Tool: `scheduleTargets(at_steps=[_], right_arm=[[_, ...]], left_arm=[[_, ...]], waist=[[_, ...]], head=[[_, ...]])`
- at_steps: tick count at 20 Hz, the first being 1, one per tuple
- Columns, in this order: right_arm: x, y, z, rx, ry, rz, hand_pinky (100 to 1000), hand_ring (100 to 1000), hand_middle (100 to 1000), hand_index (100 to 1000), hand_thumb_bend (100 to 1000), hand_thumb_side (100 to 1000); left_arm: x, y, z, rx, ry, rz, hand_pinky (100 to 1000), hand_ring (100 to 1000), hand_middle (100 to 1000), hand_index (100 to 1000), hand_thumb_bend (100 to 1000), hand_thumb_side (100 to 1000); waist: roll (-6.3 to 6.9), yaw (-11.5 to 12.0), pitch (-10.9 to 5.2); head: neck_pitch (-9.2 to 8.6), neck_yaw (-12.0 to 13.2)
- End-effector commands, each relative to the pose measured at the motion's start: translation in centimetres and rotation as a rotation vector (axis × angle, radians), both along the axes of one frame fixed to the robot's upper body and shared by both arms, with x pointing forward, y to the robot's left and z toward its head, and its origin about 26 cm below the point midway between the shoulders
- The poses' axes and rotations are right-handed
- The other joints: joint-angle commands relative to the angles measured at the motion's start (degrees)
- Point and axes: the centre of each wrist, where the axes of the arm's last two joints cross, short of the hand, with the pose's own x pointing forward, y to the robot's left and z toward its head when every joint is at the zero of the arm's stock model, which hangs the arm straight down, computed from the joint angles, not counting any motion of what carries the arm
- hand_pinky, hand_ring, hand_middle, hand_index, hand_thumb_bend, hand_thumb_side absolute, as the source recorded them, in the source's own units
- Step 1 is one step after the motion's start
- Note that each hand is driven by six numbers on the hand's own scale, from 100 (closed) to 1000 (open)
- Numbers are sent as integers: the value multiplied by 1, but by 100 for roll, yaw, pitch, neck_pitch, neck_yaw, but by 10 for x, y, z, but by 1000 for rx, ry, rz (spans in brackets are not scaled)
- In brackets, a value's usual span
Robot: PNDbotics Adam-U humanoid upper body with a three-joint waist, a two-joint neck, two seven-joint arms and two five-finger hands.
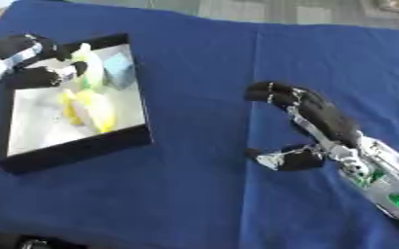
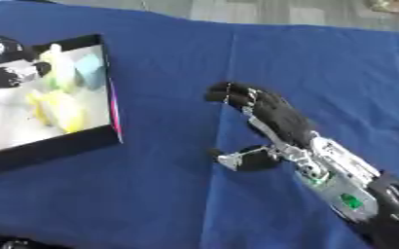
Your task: Pick up the objects with one hand, pass them to the other hand, and then place them into the box on the other side of the table.
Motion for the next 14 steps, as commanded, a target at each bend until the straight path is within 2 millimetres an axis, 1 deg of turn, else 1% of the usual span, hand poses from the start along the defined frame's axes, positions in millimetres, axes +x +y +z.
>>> scheduleTargets(at_steps=[1, 2, 3, 4, 5, 6, 7, 8, 9, 10, 12, 14], right_arm=[[-1, -2, 9, 4, -28, 2, 774, 769, 813, 842, 501, 216], [-1, -2, 9, 11, -28, 0, 771, 767, 813, 842, 486, 215], [-1, -2, 9, 22, -27, -6, 769, 765, 813, 841, 476, 210], [0, -4, 10, 37, -27, -15, 768, 763, 812, 840, 484, 189], [0, -6, 11, 55, -30, -26, 767, 763, 813, 841, 479, 183], [0, -8, 11, 75, -33, -35, 765, 762, 815, 842, 417, 166], [0, -11, 11, 98, -36, -46, 764, 762, 816, 843, 402, 157], [-1, -14, 12, 123, -41, -57, 763, 761, 818, 845, 356, 124], [-1, -18, 12, 153, -47, -71, 761, 760, 820, 846, 317, 102], [-1, -22, 12, 185, -53, -84, 756, 758, 823, 848, 268, 100], [-3, -30, 13, 257, -58, -109, 740, 750, 829, 853, 207, 100], [-5, -37, 10, 365, -19, -122, 721, 740, 839, 859, 154, 100]], left_arm=[[-2, 3, 16, -36, -43, 7, 1000, 835, 690, 806, 100, 763], [-4, 2, 17, -59, -43, 5, 1000, 813, 674, 766, 100, 709], [-5, 0, 18, -102, -38, -2, 1000, 794, 652, 722, 100, 699], [-7, -2, 20, -165, -21, -16, 1000, 766, 621, 700, 100, 699], [-10, -3, 24, -246, 1, -36, 1000, 748, 607, 694, 100, 680], [-14, -5, 29, -330, 14, -65, 1000, 730, 595, 684, 100, 630], [-19, -6, 34, -418, 18, -101, 1000, 728, 597, 685, 100, 632], [-24, -6, 39, -508, 26, -140, 1000, 727, 603, 694, 100, 658], [-28, -5, 43, -599, 44, -181, 1000, 733, 610, 702, 100, 665], [-31, -3, 45, -678, 63, -218, 1000, 732, 607, 704, 100, 660], [-36, 2, 47, -801, 100, -267, 1000, 734, 610, 708, 100, 663], [-42, 6, 47, -903, 124, -316, 1000, 742, 620, 714, 100, 673]], waist=[[-6, -9, -80], [-3, -13, -79], [-2, -16, -79], [-2, -23, -80], [-5, -34, -85], [-10, -49, -92], [-17, -66, -100], [-27, -84, -107], [-36, -105, -114], [-44, -126, -120], [-56, -165, -126], [-69, -201, -128]], head=[[-22, -45], [-25, -57], [-22, -76], [-16, -111], [-4, -160], [13, -220], [29, -292], [37, -362], [40, -426], [42, -479], [44, -561], [44, -642]])
